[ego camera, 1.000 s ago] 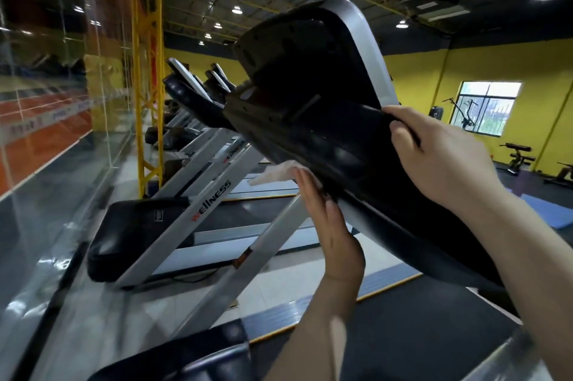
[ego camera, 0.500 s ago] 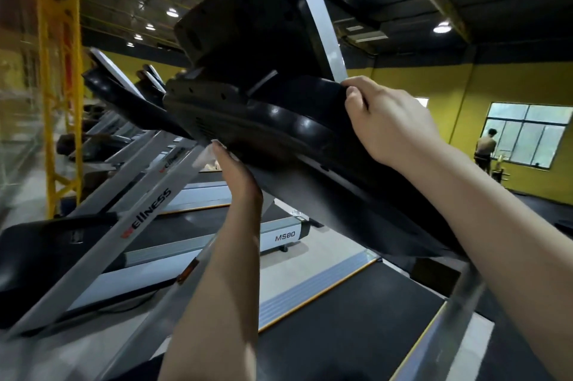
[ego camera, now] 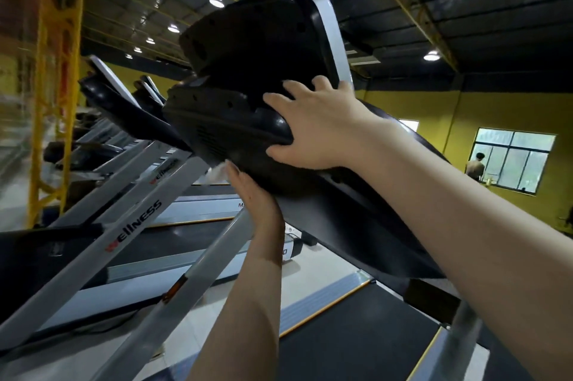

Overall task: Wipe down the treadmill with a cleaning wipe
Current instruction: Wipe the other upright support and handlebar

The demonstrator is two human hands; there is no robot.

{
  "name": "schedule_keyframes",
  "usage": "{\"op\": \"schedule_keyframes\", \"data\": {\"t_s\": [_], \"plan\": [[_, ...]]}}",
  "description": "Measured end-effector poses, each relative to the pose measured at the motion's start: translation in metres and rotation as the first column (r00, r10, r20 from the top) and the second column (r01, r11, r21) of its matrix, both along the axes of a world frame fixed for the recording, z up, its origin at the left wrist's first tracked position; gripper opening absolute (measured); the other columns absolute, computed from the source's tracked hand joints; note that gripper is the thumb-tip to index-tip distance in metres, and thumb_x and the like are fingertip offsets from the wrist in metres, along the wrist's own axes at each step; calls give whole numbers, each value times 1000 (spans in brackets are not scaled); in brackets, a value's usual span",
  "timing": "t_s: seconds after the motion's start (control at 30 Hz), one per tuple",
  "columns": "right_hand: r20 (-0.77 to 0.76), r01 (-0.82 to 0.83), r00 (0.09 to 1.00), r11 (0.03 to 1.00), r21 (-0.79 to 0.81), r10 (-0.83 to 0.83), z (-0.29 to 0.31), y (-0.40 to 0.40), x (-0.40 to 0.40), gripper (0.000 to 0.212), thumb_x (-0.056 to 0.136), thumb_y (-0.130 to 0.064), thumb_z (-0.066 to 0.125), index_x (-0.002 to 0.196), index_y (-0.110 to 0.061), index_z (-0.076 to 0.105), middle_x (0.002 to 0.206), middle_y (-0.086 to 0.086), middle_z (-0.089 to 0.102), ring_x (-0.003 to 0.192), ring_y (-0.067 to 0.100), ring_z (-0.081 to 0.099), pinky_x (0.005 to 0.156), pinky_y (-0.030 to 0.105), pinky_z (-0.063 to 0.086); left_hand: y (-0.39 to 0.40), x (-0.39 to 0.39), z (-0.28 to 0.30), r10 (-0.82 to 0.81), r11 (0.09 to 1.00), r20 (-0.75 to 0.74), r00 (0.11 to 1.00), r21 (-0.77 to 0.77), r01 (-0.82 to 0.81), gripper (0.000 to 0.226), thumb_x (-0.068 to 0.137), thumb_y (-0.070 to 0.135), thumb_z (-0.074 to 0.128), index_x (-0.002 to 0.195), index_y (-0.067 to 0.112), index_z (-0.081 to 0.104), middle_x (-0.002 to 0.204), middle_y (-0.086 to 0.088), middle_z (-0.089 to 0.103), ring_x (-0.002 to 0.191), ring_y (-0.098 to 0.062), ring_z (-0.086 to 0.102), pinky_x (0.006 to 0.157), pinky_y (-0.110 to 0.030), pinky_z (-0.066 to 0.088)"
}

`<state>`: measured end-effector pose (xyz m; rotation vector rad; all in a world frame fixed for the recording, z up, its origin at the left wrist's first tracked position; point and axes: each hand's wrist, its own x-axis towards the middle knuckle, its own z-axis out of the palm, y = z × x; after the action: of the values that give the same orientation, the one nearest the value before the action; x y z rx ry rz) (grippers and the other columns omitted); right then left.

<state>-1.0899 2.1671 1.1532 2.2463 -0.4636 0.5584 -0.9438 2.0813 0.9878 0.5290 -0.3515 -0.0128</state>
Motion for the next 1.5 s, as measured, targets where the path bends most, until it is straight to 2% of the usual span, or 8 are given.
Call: {"op": "schedule_keyframes", "data": {"t_s": [0.3,0.67,0.83,1.0,1.13,1.27,1.4,1.5], "plan": [[30,-7,1000,1000,-17,7,0,-2,7,81,83,-67,46,149,-24,26,148,6,38,129,39,39,99,54,34,-29,-59,-34,-496,867,-315,809,-135,479,38,108,34,29,112,19,64,90,13,71,67,2,66,52,-13,50],[22,29,999,999,-18,-28,-2,2,6,79,83,-66,44,147,-23,30,145,6,40,127,40,40,99,55,33,-77,-87,-72,-700,704,-408,586,-259,662,43,100,40,34,122,22,66,119,-4,69,118,-29,61,107,-38,42],[15,36,999,999,-22,-36,-3,1,8,80,84,-66,43,149,-22,28,147,6,39,129,40,39,101,56,33,-65,-80,-83,-578,816,-318,752,-227,531,34,96,48,37,98,37,69,96,14,71,93,-7,62,88,-33,40],[5,63,998,998,-12,-63,-2,1,7,79,84,-65,43,149,-21,29,146,8,39,128,42,39,102,58,32,-23,-110,-52,-51,996,155,987,-71,63,66,95,62,39,154,45,17,163,18,15,151,-11,18,121,-51,18],[15,-1,1000,999,32,0,-2,3,5,73,86,-66,40,144,-22,36,143,5,44,128,39,41,103,55,32,13,-146,-14,454,886,614,646,-230,-404,67,105,40,28,153,-4,12,163,-17,4,154,-27,4,123,-51,10],[56,-286,958,907,310,283,23,-12,-38,49,97,-55,40,139,-31,49,140,-4,53,129,20,47,104,30,35,6,-116,-20,182,983,258,949,-16,-185,61,99,46,32,153,19,23,161,2,23,145,-6,28,122,-35,22],[266,-414,904,843,342,336,14,-44,-68,38,99,-47,44,135,-35,51,134,-6,58,122,17,52,94,26,38,0,-134,-26,-330,944,-167,929,-30,330,38,106,48,28,119,26,56,105,14,62,67,16,63,57,-3,48],[437,-374,877,857,356,201,-1,-55,-67,50,92,-66,40,128,-34,51,124,1,61,111,27,56,81,34,41,9,-163,-31,-4,1000,122,993,-23,7,46,105,38,30,150,30,28,156,19,29,139,11,30,120,-24,23]]}}
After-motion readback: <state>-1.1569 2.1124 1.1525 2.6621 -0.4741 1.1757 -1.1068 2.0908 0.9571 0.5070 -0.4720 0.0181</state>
